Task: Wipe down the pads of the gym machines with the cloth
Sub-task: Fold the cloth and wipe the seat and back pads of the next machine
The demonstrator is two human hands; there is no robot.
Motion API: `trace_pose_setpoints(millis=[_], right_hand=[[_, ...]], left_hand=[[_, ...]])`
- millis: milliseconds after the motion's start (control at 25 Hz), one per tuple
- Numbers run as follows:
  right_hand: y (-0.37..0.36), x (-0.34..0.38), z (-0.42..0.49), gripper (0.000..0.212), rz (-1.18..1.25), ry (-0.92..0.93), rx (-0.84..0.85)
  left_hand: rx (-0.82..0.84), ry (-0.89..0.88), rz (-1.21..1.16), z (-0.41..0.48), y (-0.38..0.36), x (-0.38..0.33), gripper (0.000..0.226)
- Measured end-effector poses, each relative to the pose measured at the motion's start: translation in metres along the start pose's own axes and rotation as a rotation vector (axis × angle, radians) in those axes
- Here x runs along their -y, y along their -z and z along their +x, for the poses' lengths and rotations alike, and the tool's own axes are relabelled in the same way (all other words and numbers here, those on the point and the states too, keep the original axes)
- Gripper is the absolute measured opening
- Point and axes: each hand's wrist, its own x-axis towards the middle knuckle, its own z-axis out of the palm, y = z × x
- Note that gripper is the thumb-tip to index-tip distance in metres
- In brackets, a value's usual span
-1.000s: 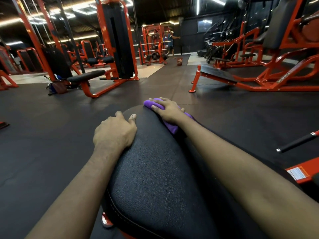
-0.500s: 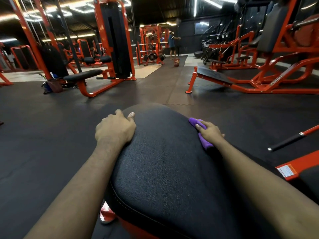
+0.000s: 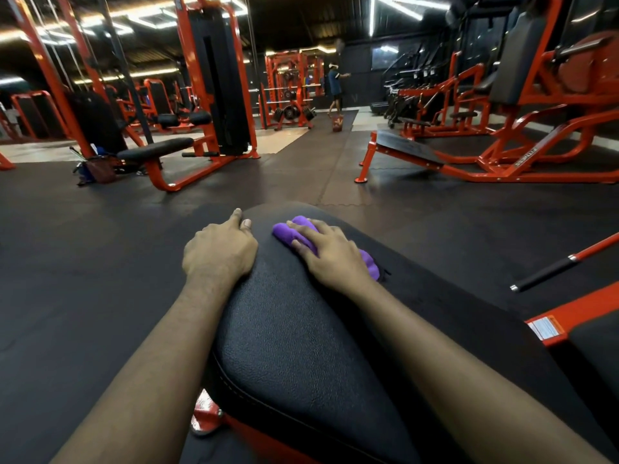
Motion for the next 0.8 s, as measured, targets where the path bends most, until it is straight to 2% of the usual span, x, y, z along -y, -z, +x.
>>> trace_pose_setpoints(millis=[120,360,480,600,800], right_hand=[[0.004,-0.039,-0.002,0.046,0.027,-0.128,0.017],[0.016,-0.147,-0.011,0.047,0.019,-0.551,0.054],[0.022,-0.173,-0.02,0.042,0.018,-0.736,0.028],[0.021,-0.146,-0.012,0.038,0.015,-0.634,-0.037],[0.015,-0.008,0.004,0.04,-0.026,-0.236,-0.022]], left_hand=[[0.011,0.004,-0.009,-0.001,0.002,0.001,0.051],[-0.002,-0.002,-0.019,0.001,-0.001,0.001,0.051],[-0.018,-0.007,-0.012,0.004,-0.004,0.002,0.051],[-0.02,-0.013,-0.012,0.004,-0.005,0.0,0.051],[-0.022,-0.019,-0.047,-0.001,-0.002,0.002,0.053]])
